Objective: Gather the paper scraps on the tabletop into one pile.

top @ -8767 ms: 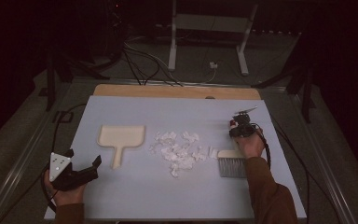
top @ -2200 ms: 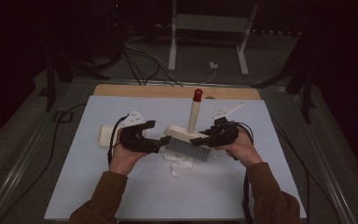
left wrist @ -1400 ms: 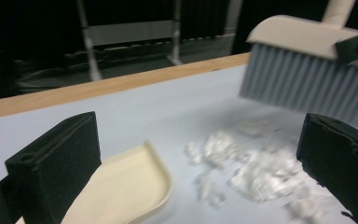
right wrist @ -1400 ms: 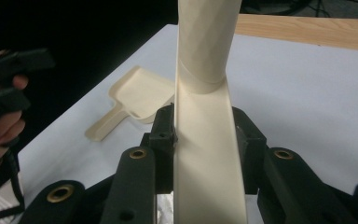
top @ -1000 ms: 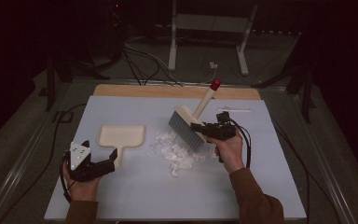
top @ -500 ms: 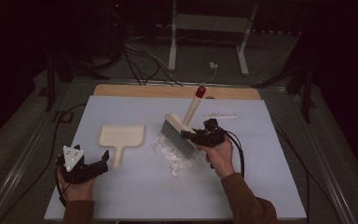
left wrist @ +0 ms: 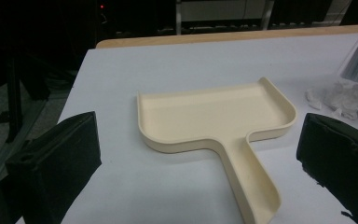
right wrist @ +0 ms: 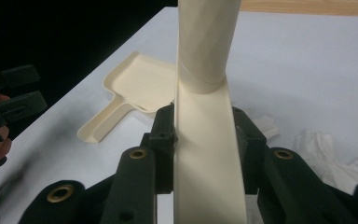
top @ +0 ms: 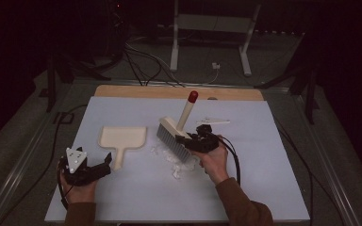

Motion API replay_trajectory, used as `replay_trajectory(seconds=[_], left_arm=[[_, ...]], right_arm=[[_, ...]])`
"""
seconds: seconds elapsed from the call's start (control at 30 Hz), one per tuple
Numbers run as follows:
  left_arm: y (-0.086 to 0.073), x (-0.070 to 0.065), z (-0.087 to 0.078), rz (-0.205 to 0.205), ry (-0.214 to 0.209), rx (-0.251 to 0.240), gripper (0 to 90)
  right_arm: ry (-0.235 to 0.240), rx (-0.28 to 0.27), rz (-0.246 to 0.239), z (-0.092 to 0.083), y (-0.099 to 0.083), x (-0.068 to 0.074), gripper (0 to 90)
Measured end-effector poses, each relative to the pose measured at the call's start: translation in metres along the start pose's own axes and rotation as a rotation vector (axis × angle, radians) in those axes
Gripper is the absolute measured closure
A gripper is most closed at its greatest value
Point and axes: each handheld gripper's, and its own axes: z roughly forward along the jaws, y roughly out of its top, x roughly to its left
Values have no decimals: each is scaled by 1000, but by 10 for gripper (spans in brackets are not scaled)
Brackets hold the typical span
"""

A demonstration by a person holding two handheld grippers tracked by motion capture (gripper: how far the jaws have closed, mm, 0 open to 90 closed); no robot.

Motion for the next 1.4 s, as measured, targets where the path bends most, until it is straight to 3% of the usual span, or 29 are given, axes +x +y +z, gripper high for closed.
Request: replay_trajectory(seconds=[0.37, 0.67, 0.9, 1.03, 1.13, 1.17, 1.4], left_arm=[[0, 1, 0, -2, 2, -1, 4], [-1, 1, 0, -3, 1, 0, 4], [-1, 0, 0, 0, 1, 1, 4], [-1, 0, 0, -1, 0, 1, 4], [-1, 0, 0, -3, 0, 2, 4], [-1, 1, 0, -3, -1, 2, 4], [-1, 0, 0, -3, -1, 5, 4]], right_arm=[[-4, 25, -47, 12, -12, 23, 676], [22, 40, -40, 14, -20, 41, 676], [26, 69, -75, 19, -29, 56, 676], [7, 86, -76, 27, -35, 53, 676], [-60, 86, -85, 31, -38, 45, 676], [-60, 86, -85, 31, -38, 45, 676], [-133, 64, -36, 21, -36, 26, 676]])
